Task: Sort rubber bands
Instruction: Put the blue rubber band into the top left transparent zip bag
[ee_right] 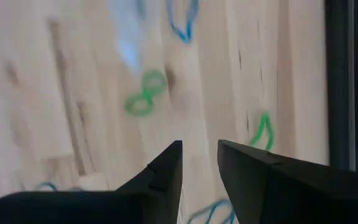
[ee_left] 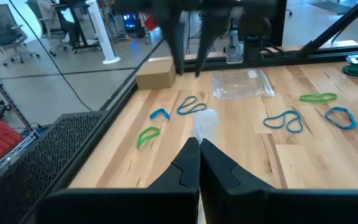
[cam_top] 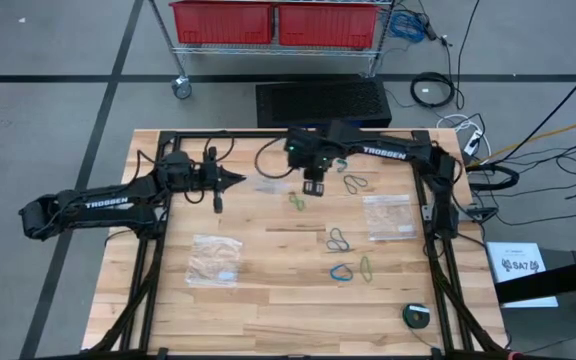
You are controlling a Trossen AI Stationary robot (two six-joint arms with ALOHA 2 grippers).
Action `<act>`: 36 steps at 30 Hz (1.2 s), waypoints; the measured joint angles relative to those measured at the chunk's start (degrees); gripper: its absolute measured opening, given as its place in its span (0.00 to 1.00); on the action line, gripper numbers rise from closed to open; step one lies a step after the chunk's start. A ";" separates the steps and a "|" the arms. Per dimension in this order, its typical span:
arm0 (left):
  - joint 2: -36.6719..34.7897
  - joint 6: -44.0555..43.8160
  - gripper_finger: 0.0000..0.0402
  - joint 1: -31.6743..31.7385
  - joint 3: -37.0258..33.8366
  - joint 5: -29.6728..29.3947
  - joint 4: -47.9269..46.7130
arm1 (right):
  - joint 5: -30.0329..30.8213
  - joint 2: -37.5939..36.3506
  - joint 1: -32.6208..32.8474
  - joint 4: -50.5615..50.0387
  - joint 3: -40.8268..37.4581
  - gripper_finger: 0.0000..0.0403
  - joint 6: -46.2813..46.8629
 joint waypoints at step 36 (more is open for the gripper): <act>-0.02 -0.09 0.00 0.00 0.02 -0.39 0.82 | 3.22 -17.40 -16.23 49.57 -61.74 0.72 16.88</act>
